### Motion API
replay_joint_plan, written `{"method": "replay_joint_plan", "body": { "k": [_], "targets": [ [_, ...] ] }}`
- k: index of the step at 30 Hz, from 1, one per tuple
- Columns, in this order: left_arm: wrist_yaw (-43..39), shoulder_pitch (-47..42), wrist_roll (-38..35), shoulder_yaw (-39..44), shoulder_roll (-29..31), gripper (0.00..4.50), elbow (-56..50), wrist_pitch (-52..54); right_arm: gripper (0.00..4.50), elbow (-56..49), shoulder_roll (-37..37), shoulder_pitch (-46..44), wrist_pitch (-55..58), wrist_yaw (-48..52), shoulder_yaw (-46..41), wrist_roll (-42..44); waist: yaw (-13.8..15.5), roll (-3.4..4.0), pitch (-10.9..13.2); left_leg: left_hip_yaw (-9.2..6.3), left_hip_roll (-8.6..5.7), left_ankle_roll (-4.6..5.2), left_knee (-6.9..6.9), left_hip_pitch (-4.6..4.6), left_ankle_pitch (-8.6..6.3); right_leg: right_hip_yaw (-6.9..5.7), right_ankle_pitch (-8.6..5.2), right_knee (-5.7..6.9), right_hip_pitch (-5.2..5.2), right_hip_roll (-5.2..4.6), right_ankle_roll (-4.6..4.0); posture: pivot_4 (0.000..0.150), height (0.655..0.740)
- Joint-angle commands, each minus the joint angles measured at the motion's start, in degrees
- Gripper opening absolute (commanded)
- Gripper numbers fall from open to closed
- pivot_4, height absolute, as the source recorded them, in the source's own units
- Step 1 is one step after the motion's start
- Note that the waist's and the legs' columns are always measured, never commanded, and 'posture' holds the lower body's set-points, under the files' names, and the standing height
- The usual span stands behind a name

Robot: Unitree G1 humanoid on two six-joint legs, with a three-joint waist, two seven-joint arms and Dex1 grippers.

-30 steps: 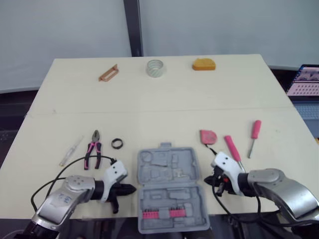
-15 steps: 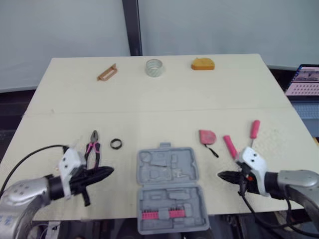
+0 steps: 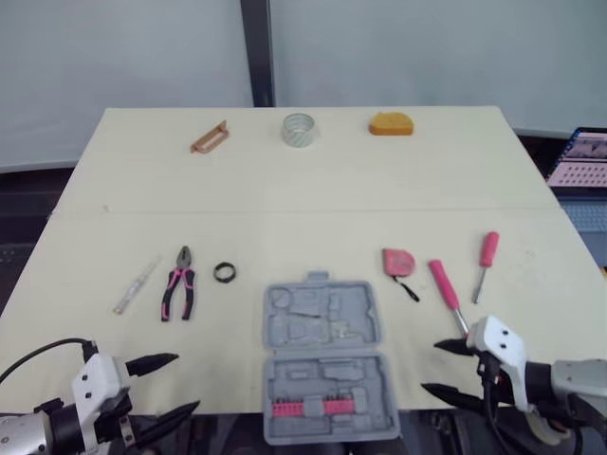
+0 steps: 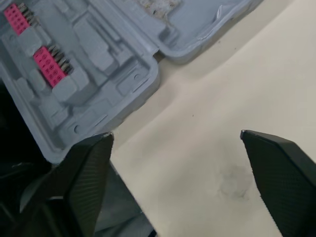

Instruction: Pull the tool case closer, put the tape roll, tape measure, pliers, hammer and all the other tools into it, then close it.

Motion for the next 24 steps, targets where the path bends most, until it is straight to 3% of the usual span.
{"method": "replay_joint_plan", "body": {
  "k": [1, 4, 9, 17, 21, 24],
  "targets": [
    [0.11, 0.38, -0.13, 0.22, -0.01, 4.50, -0.07, -1.47, 4.40, 0.01, 0.40, -0.30, -2.16, 0.86, -0.91, 0.29, -0.02, 0.00, 0.00, 0.00, 0.00, 0.00, 0.01, 0.01, 0.00, 0.01, 0.00, -0.02, 0.00, 0.00, 0.00, 0.150, 0.7400],
    [0.84, -0.11, -0.38, -0.30, 0.19, 4.50, -0.12, -0.95, 4.40, 0.58, 1.70, -0.90, -4.82, 0.74, -1.06, 0.40, -0.09, 0.00, 0.00, 0.00, 0.05, -0.03, -0.01, 0.01, -0.03, 0.02, 0.00, 0.01, 0.00, 0.05, 0.00, 0.150, 0.7400],
    [2.77, -2.56, -0.21, -1.67, 5.25, 4.50, -0.54, 7.41, 4.40, -0.10, 12.07, -2.29, -19.08, 1.10, -4.33, 4.29, -0.30, 0.01, -0.01, -0.01, 0.18, -0.08, -0.05, 0.02, -0.04, 0.03, 0.01, 0.07, 0.00, 0.22, -0.02, 0.150, 0.7400],
    [3.98, -10.38, -0.49, -3.86, 14.82, 4.50, -2.74, 19.24, 4.40, 1.09, 15.12, -1.41, -26.95, 2.02, 0.98, 1.23, -0.66, 0.01, -0.01, 0.02, 0.25, -0.14, -0.09, 0.05, -0.05, 0.12, 0.03, 0.06, -0.02, 0.33, -0.06, 0.150, 0.7400],
    [3.79, -19.08, -0.39, -4.73, 27.40, 4.50, -4.76, 31.21, 4.40, 2.98, 14.86, -3.03, -28.11, 1.84, 2.83, 0.36, -0.60, -0.01, 0.00, 0.05, 0.31, -0.20, -0.05, 0.12, -0.01, 0.16, 0.04, 0.18, -0.03, 0.38, -0.08, 0.150, 0.7400],
    [2.14, -30.16, -0.43, -10.43, 37.80, 4.50, -2.64, 36.80, 4.40, 4.72, 14.37, -4.98, -29.12, 2.32, 4.33, -0.42, -0.34, -0.03, -0.01, 0.05, 0.31, -0.21, -0.01, 0.12, -0.01, 0.18, 0.06, 0.20, -0.03, 0.39, -0.10, 0.150, 0.7400]
  ]
}}
